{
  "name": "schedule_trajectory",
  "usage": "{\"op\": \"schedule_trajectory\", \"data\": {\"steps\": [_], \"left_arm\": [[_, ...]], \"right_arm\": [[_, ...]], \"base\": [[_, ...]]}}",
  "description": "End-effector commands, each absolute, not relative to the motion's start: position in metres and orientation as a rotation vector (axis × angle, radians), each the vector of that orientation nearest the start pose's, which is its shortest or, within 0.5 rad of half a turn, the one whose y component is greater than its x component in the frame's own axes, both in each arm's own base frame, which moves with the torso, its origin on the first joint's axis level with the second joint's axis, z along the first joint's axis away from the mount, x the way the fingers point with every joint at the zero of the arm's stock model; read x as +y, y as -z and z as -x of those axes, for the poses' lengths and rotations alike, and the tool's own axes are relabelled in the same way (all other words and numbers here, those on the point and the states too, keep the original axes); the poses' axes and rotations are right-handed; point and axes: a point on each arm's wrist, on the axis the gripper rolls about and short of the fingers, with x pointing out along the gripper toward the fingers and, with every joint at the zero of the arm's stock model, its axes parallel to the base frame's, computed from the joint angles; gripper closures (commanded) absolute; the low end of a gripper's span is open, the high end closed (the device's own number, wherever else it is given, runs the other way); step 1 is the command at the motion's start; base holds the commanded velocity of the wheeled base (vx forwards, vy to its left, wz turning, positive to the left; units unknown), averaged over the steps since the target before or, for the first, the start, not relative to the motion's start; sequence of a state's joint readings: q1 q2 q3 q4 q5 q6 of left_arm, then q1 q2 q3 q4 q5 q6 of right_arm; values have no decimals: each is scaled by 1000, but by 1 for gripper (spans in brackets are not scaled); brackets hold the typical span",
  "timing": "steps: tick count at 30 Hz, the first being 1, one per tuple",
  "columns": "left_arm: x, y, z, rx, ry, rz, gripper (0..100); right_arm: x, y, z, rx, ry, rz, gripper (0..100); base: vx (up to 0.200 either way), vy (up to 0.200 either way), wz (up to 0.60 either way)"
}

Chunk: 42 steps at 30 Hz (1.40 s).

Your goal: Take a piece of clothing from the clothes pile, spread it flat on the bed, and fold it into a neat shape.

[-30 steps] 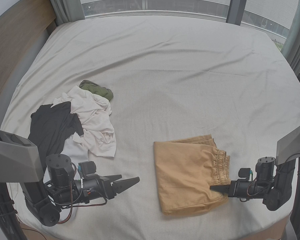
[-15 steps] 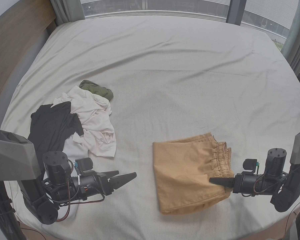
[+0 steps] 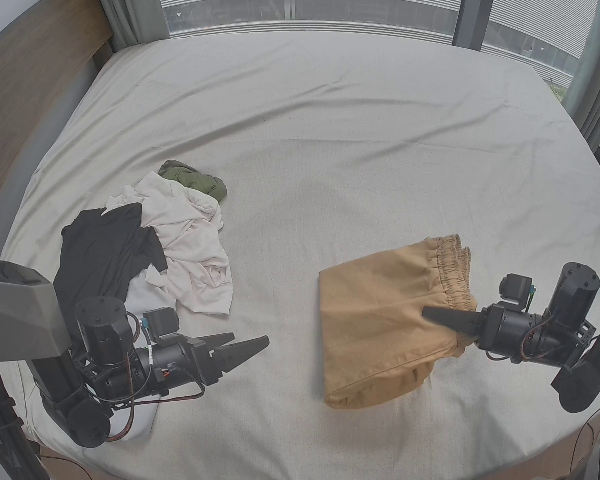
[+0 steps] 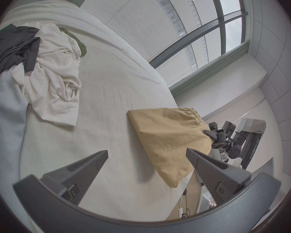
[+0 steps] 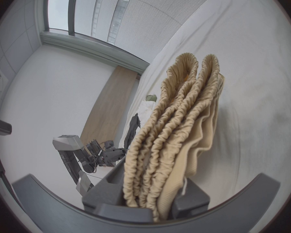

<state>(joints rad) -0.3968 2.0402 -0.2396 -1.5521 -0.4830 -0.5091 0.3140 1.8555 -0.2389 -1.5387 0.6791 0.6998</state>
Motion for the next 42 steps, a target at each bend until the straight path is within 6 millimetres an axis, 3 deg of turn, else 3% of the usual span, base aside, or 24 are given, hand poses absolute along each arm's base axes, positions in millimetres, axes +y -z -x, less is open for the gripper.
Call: {"op": "schedule_trajectory", "data": {"steps": [1, 14, 22, 33, 42], "left_arm": [[-112, -57, -241, 469, 791, 484, 0], [-112, -58, -241, 464, 791, 485, 0], [-111, -58, -241, 466, 790, 486, 0], [-108, -57, -242, 468, 775, 489, 0], [-108, -56, -242, 470, 775, 489, 0]], "right_arm": [[92, -120, -235, 348, -954, -649, 100], [100, -142, -262, 244, -990, -668, 100], [110, -154, -296, 190, -1012, -692, 100], [124, -196, -344, 189, -1006, -693, 100], [134, -208, -381, 185, -1004, -693, 100]], "base": [[0, 0, 0], [0, 0, 0], [0, 0, 0], [0, 0, 0], [0, 0, 0]]}}
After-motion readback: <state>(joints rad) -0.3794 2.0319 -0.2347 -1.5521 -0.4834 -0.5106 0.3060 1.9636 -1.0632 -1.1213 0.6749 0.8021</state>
